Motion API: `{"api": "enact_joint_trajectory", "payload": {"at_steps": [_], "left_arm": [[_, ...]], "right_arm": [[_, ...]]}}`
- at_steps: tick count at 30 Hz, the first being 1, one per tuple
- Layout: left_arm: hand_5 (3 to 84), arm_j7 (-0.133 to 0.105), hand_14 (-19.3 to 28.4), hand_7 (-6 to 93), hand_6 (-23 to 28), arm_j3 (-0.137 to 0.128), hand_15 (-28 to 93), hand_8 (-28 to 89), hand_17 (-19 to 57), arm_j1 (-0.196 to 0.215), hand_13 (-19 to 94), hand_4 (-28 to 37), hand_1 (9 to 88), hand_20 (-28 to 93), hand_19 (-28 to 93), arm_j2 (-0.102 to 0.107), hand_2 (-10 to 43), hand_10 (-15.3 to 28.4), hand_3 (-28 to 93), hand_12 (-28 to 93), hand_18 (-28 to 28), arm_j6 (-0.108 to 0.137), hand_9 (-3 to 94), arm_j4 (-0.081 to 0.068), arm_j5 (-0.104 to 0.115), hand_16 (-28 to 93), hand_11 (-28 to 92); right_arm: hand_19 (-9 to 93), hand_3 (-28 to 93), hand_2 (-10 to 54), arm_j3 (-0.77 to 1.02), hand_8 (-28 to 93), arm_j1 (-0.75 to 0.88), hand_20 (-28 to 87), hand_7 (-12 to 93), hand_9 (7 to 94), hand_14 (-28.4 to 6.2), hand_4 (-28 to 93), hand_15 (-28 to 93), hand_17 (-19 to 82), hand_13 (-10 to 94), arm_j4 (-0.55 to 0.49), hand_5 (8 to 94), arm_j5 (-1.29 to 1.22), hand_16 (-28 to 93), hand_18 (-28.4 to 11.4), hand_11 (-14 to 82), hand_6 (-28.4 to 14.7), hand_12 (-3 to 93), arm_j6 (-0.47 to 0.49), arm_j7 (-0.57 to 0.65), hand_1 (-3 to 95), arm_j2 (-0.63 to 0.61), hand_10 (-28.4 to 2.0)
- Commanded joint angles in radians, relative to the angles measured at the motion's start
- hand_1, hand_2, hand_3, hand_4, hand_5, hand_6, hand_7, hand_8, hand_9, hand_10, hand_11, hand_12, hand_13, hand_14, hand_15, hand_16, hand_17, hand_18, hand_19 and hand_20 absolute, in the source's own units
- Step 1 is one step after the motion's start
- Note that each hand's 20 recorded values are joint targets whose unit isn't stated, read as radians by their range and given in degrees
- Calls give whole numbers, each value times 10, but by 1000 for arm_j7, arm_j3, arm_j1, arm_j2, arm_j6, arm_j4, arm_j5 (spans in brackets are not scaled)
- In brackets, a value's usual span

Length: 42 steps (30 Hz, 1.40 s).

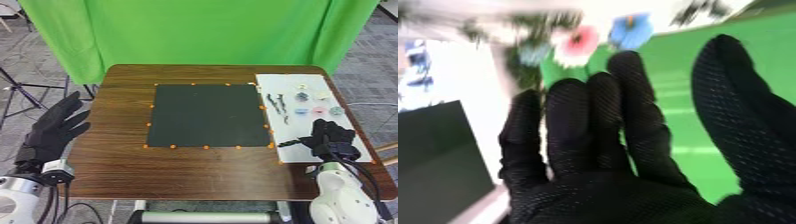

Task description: Arrange flowers

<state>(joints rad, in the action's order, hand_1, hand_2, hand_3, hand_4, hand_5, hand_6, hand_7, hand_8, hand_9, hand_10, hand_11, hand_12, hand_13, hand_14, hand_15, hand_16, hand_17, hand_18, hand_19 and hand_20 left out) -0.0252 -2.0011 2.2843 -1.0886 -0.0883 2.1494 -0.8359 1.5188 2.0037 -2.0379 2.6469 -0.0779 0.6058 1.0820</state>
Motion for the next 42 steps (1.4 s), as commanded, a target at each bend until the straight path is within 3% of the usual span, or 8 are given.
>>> {"api": "enact_joint_trajectory", "payload": {"at_steps": [1,7,12,16,20,24,34,42], "left_arm": [[203,8,115,180,6,-6,173,-90,-100,10,134,-283,235,78,381,0,-60,83,693,194,188,-2,165,4,4,52,107],[203,5,115,179,6,-7,173,-90,-101,15,134,-283,234,78,381,-2,-60,84,694,193,188,2,165,7,3,52,106],[203,5,114,180,6,-7,172,-90,-101,13,135,-283,235,79,381,-1,-59,84,694,194,188,0,165,6,3,52,105],[203,5,115,181,6,-6,172,-90,-101,13,134,-283,234,79,380,-1,-57,84,694,195,188,1,165,6,3,52,104],[203,5,115,180,6,-6,172,-90,-101,16,134,-283,235,79,381,-3,-57,84,693,195,188,3,166,7,2,52,106],[203,5,115,180,6,-7,172,-90,-101,17,134,-283,235,79,382,-2,-57,84,693,195,188,4,166,8,2,52,106],[203,7,115,180,6,-3,173,-89,-101,17,134,-283,235,79,382,-4,-58,83,695,195,188,6,165,7,4,53,105],[202,9,115,181,6,-4,173,-90,-101,24,134,-283,235,79,381,-3,-57,83,695,195,188,9,165,9,8,53,106]], "right_arm": [[699,890,-95,51,-255,23,501,688,372,-123,-282,842,117,379,22,411,-20,261,-191,651,-41,455,45,-183,303,-13,-150],[652,923,-95,78,-195,3,458,421,335,-86,-282,733,78,297,53,345,-21,196,-181,434,-22,301,160,-262,352,-23,-94],[639,922,-95,77,-191,-12,447,348,340,-82,-283,695,61,289,74,341,-5,178,-180,332,-14,266,233,-273,373,-40,-70],[638,911,-95,55,-186,-16,444,378,360,-73,-283,685,60,313,93,346,-3,173,-179,332,0,268,222,-256,378,-51,-68],[659,888,-95,43,-202,-7,453,558,448,-61,-283,724,93,416,101,427,0,204,-172,497,23,311,200,-280,383,-48,-82],[678,750,-95,34,35,-8,470,665,552,-66,-283,779,126,481,98,495,-4,264,-168,490,42,488,254,-307,445,-39,-74],[705,749,-95,12,98,0,495,656,687,-80,-283,815,170,577,107,618,1,326,-181,478,46,591,291,-311,465,-27,-73],[732,873,-95,51,164,0,516,639,733,-85,-283,826,205,629,59,650,-152,344,-199,462,34,648,101,-253,425,-23,-64]]}}
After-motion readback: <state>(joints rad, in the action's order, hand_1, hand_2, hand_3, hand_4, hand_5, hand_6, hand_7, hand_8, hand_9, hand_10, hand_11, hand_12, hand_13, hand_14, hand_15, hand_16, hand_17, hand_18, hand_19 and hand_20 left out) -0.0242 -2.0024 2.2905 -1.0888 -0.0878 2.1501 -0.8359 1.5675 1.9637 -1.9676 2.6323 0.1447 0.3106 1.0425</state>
